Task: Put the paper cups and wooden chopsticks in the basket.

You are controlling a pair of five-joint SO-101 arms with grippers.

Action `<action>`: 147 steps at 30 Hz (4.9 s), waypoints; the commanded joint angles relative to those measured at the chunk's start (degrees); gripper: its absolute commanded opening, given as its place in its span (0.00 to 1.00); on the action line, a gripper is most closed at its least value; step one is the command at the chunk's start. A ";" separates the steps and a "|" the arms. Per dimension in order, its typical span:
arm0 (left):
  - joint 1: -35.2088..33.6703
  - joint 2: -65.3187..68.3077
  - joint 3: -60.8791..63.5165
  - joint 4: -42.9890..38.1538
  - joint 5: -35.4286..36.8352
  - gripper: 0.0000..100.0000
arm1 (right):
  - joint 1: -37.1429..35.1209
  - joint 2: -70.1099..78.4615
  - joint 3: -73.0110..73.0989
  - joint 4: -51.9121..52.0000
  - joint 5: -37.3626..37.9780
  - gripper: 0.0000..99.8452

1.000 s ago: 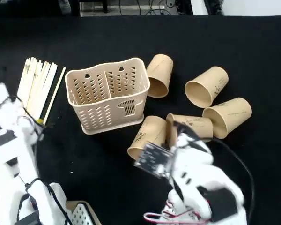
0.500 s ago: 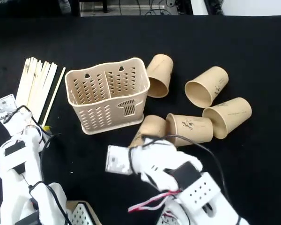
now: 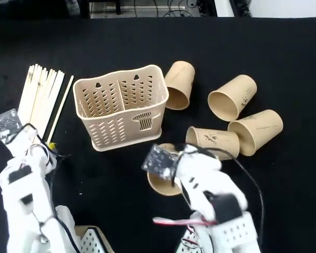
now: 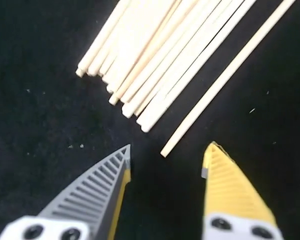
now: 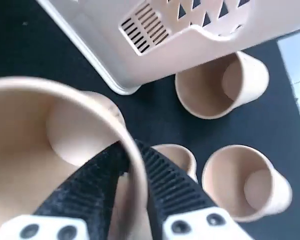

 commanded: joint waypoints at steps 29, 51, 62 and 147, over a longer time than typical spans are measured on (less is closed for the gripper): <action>6.99 -57.41 19.56 19.69 0.62 0.25 | -2.99 81.45 -119.43 32.18 -32.26 0.01; 6.99 -57.41 19.56 19.69 0.62 0.25 | -2.11 112.40 -140.18 37.27 -32.97 0.01; 7.08 -57.41 19.56 19.69 0.62 0.25 | -2.29 99.38 -125.58 37.19 -32.70 0.01; 7.34 -57.41 19.56 19.69 0.62 0.25 | 15.82 39.60 -69.05 17.14 -27.16 0.01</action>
